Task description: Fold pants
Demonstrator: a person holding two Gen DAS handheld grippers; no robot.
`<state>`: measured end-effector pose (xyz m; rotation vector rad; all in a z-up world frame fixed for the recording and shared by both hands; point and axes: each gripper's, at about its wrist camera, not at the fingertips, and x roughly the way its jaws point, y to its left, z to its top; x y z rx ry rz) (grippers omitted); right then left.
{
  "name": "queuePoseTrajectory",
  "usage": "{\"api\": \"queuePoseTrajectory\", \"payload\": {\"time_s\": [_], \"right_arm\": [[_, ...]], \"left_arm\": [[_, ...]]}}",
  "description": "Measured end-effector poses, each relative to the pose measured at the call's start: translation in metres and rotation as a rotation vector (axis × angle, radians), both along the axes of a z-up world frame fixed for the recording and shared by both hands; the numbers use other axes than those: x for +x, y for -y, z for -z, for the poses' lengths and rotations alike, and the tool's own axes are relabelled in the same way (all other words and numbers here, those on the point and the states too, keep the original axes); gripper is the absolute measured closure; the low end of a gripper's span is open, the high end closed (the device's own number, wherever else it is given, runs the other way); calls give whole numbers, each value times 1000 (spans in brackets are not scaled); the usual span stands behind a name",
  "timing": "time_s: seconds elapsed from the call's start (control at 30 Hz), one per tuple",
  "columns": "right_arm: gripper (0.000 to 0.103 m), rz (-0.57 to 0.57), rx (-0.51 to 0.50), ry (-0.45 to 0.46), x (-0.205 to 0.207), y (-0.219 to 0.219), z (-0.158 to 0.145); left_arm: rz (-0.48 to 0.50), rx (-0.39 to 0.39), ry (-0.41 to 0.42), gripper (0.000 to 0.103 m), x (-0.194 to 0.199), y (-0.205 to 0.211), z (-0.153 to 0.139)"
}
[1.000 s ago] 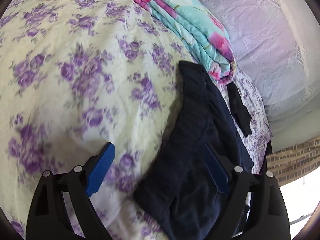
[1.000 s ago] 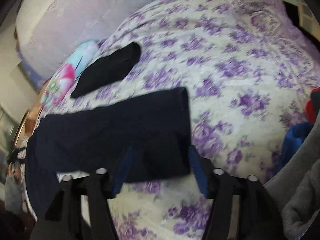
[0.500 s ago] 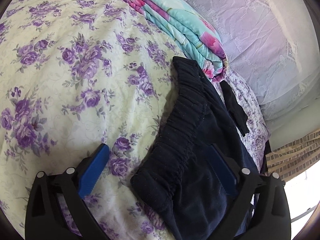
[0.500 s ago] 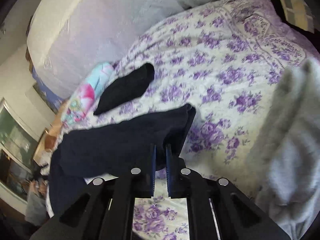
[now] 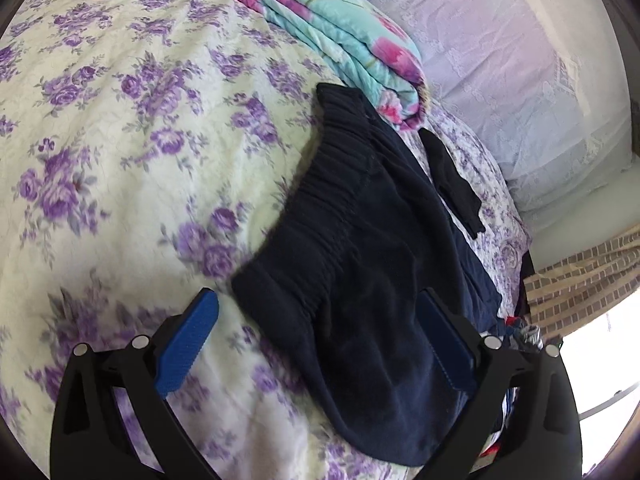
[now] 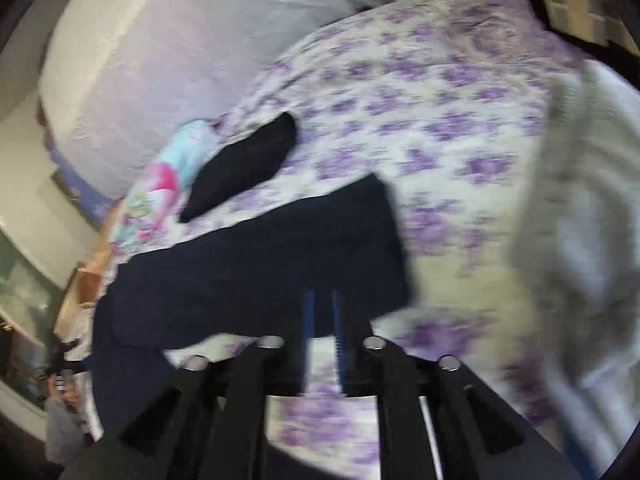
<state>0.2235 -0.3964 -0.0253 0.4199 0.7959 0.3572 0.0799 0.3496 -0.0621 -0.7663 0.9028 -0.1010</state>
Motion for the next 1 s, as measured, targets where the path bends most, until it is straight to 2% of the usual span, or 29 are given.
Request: {"api": "queuePoseTrajectory", "payload": {"time_s": [0.03,0.07,0.13,0.17,0.2,0.23,0.27,0.3,0.33,0.4,0.47,0.53,0.57,0.6,0.63,0.67,0.77,0.93,1.0], "right_arm": [[47,-30,24,5,3,-12,0],[45,-45,39,5,7,-21,3],[45,-74,62,-34,21,-39,16],[45,-63,51,-84,32,-44,28],[48,-27,21,-142,36,-48,41],[54,-3,40,-175,42,-43,54],[59,11,84,-155,42,-37,56],[60,18,111,-173,42,-33,57],[60,41,136,-184,39,-28,55],[53,81,141,-173,26,-25,44],[34,103,109,-137,3,-24,31],[29,118,95,-95,-23,-17,17],[28,119,104,-79,-35,-11,15],[27,130,113,-67,-54,-6,12],[24,144,119,-62,-69,3,14],[23,163,133,-61,-88,8,16],[23,193,186,-78,-125,20,26],[23,189,327,-115,-184,26,39],[23,177,360,-137,-208,26,39]], "left_arm": [[12,9,-3,6,-3,4,0],[14,13,-16,6,-5,5,1],[17,-2,-25,6,-6,5,7],[15,-5,-35,6,-5,4,10],[12,-7,-41,6,-3,4,12],[7,-16,-38,6,-1,3,12],[4,-23,-35,6,2,4,12],[-3,-31,-33,6,5,4,12],[-20,-41,-38,6,9,3,13],[-44,-57,-37,8,18,4,15],[-72,-21,-60,25,24,6,16],[-95,-19,-59,36,22,4,17],[-111,-28,-57,48,19,1,18],[-126,-34,-56,55,15,-2,19],[-141,-45,-51,71,9,-7,21],[-155,-58,-47,79,3,-12,24],[-189,-141,4,83,-18,-24,27],[-227,-204,112,86,-48,-30,6],[-219,-192,118,86,-51,-30,-2]]}}
